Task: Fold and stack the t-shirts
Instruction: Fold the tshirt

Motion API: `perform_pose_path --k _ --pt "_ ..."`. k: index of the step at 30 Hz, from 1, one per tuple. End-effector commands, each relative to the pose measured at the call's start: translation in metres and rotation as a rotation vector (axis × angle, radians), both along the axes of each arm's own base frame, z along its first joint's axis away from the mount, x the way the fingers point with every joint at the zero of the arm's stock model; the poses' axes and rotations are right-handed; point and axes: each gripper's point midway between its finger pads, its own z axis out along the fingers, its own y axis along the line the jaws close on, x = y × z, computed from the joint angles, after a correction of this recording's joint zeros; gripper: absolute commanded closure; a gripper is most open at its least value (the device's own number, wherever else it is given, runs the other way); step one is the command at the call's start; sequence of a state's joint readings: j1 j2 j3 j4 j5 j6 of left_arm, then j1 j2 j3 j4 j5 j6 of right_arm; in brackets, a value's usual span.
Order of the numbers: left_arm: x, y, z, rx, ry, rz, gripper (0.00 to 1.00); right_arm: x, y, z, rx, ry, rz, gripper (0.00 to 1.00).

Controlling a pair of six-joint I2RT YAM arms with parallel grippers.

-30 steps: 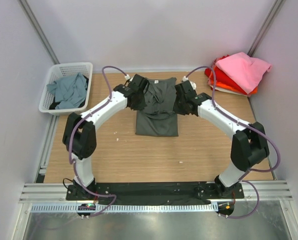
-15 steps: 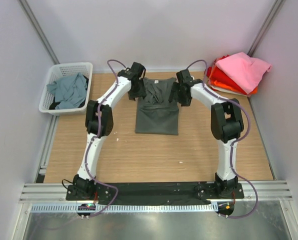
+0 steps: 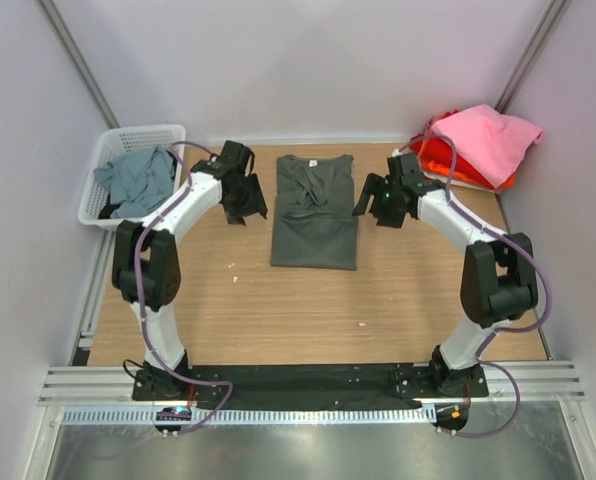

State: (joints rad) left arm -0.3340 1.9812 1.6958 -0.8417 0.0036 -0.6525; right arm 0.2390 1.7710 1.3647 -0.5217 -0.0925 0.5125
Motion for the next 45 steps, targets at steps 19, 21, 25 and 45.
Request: perform_pose_path --k 19,21,25,45 --pt "-0.093 -0.052 -0.064 -0.233 0.007 -0.069 0.43 -0.120 0.043 -0.074 0.328 0.176 0.114 0.39" --pt "-0.092 -0.052 -0.067 -0.233 0.007 -0.069 0.43 -0.118 0.043 -0.077 0.326 0.176 0.111 0.41" --pt "-0.093 -0.053 -0.076 -0.227 0.025 -0.069 0.44 -0.116 0.045 -0.084 0.328 0.191 0.110 0.51" --pt "-0.105 -0.072 -0.071 -0.224 -0.004 -0.125 1.00 -0.122 0.042 -0.084 0.319 0.192 0.116 0.92"
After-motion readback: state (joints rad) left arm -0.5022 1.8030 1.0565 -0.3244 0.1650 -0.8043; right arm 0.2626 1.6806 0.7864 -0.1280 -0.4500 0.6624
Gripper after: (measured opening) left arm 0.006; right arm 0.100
